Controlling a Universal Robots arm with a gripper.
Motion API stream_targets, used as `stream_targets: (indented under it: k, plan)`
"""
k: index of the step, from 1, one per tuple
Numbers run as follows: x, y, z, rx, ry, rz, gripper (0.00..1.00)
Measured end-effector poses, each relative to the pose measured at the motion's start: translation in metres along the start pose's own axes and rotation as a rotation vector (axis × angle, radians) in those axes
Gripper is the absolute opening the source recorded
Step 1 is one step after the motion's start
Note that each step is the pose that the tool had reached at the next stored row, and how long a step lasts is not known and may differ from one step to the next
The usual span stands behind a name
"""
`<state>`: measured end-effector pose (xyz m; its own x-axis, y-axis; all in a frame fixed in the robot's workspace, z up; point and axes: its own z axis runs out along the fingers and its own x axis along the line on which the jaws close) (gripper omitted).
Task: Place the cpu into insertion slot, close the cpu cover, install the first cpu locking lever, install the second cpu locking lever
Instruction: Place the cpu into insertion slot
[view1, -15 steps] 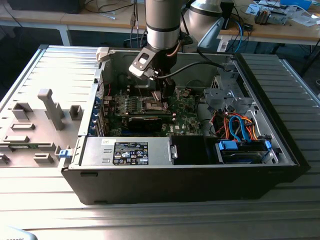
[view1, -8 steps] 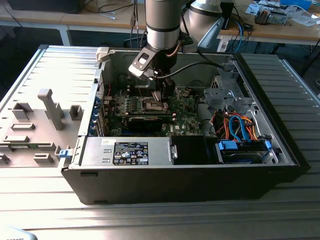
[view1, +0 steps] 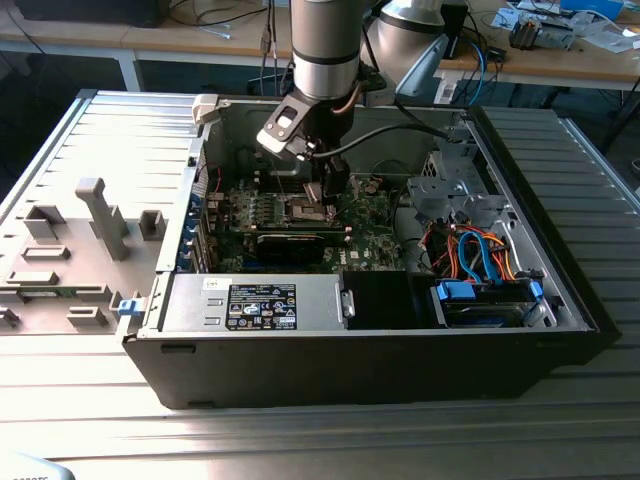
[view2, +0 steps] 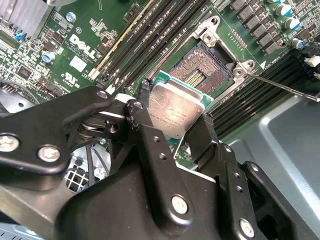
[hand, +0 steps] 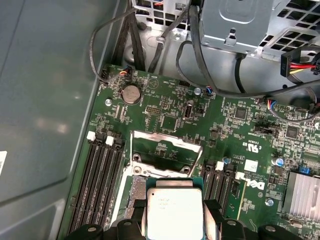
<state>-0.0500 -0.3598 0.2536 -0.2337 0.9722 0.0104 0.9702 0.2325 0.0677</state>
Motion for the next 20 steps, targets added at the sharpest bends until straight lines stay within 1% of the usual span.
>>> stream_targets:
  k: [11,14,20]
  plan:
    - [0.0011,0.0000,0.0016,-0.0009,-0.0056,0.084,0.54]
    - [0.0014,-0.0001,0.0024,-0.0013,-0.0086,0.126,0.54]
    - [0.0019,-0.0003,0.0034,-0.0017,-0.0117,0.172,0.54]
